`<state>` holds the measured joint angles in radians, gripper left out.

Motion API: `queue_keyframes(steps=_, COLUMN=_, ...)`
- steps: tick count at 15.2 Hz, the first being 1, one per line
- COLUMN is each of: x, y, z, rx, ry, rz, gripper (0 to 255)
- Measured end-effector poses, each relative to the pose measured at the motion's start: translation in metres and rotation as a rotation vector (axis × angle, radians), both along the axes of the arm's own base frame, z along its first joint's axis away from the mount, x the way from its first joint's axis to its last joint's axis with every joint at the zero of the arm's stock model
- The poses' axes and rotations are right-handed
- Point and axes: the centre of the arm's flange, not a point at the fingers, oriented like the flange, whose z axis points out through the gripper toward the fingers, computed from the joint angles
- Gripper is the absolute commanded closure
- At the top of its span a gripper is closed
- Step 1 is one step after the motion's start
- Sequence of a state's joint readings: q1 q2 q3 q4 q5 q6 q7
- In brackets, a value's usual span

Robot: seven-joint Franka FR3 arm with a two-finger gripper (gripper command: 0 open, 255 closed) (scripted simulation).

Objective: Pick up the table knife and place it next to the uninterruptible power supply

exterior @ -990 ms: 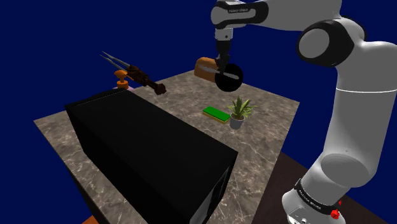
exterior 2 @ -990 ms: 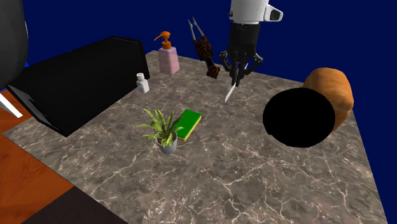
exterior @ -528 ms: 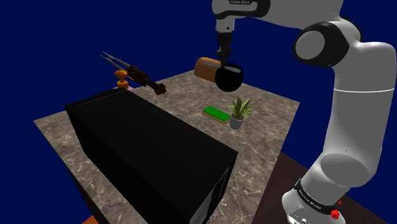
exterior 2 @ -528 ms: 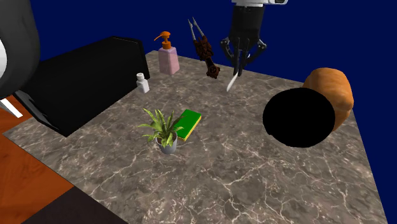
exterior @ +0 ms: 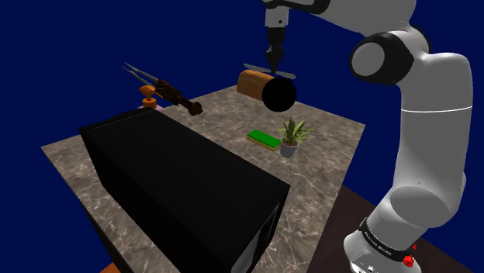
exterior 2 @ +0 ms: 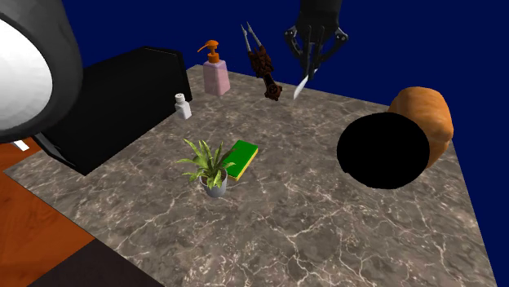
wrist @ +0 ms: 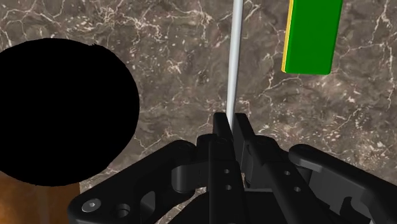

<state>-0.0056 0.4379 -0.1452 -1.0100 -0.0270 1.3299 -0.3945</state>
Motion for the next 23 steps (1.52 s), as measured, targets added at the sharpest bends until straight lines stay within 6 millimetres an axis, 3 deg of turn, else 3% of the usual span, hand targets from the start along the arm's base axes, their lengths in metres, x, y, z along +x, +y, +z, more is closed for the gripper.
queue_keyframes(steps=4, x=0.000, y=0.000, z=0.019, rx=0.000, ry=0.000, rz=0.000, gripper=255)
queue_keyframes(steps=6, x=-0.010, y=0.010, z=0.023, rx=0.000, ry=0.001, rz=0.000, gripper=255)
queue_keyframes(steps=13, x=-0.059, y=0.083, z=0.023, rx=0.001, ry=0.000, rz=0.000, gripper=255)
queue_keyframes(steps=23, x=-0.145, y=0.191, z=0.024, rx=0.001, ry=0.000, rz=0.002, gripper=255)
